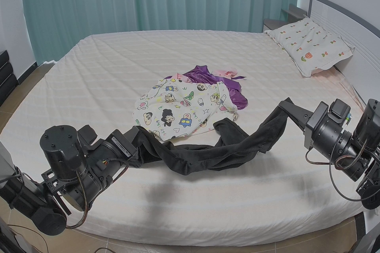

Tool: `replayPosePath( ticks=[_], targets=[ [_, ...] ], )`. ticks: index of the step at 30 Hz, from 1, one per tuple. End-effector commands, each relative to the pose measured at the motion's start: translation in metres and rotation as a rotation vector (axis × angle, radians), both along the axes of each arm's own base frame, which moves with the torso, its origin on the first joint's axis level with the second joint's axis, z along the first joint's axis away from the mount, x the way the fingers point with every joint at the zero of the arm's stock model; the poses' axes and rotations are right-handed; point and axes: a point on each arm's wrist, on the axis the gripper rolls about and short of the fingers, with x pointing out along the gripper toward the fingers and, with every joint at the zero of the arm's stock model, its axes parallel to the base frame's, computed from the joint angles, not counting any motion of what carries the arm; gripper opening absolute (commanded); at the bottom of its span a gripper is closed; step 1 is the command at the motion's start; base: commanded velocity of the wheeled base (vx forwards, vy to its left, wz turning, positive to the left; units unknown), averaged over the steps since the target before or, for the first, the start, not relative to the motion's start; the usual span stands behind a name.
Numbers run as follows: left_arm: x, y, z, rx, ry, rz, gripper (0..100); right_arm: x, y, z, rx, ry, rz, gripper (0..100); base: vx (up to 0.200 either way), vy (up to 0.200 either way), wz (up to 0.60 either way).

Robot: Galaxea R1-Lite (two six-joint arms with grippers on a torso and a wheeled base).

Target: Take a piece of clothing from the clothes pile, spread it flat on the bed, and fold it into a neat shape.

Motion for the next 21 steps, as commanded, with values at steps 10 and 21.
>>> replayPosePath(
  ticks=[10,21],
  targets=[
    [-0.001,-0.003,0.002,-0.023,0.001,-0.014,0,-0.002,0.000,0.002,0.005,-0.009,0.003,0,0.000,-0.180,0.00],
    [-0.004,-0.001,0.010,-0.037,-0.028,-0.013,0,-0.008,-0.005,0.012,0.024,-0.047,-0.013,0,0.000,-0.200,0.00]
  ],
)
